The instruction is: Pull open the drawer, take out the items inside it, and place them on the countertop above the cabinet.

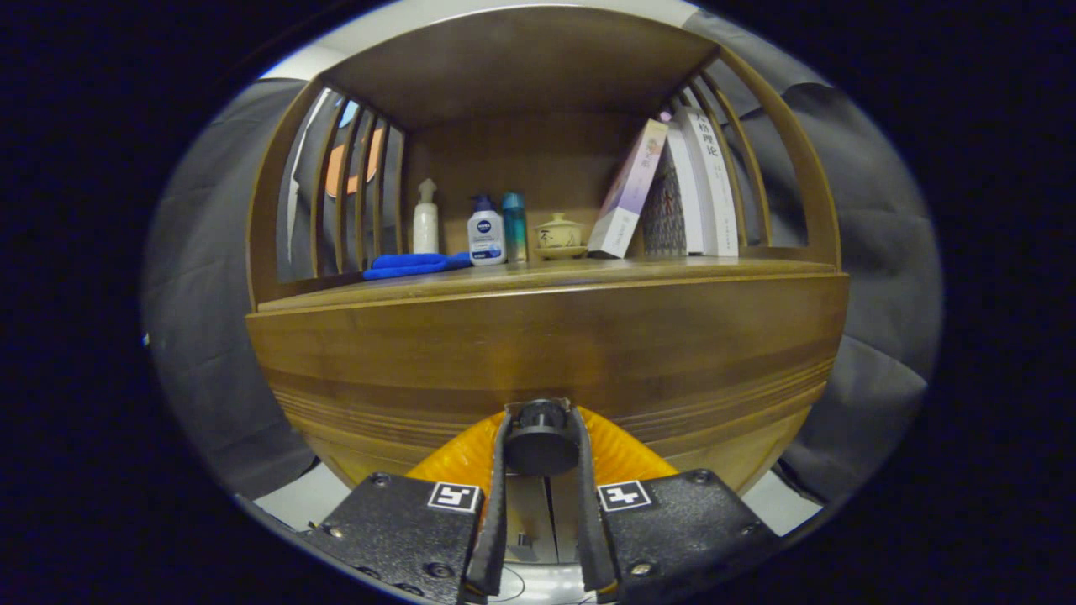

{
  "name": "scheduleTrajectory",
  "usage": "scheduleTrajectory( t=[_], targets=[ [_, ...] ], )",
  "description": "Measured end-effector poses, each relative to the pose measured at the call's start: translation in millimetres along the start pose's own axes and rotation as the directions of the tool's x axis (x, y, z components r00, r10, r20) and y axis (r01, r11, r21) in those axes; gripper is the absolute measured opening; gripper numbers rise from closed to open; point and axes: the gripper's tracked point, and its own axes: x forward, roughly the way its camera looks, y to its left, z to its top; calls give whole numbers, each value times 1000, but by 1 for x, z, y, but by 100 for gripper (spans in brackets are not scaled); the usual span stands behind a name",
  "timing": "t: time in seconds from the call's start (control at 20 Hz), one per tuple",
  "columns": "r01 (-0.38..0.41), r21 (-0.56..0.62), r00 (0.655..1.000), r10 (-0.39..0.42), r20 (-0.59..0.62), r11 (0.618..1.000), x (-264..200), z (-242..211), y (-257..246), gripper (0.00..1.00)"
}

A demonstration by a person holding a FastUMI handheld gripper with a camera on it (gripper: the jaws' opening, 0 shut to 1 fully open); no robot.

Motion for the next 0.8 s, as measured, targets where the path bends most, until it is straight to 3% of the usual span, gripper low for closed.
scheduleTrajectory(
  t=[0.8],
  targets=[
    [-63, -24, 997, 62, -54, 998, -143, -44, -2, 37]
  ],
)
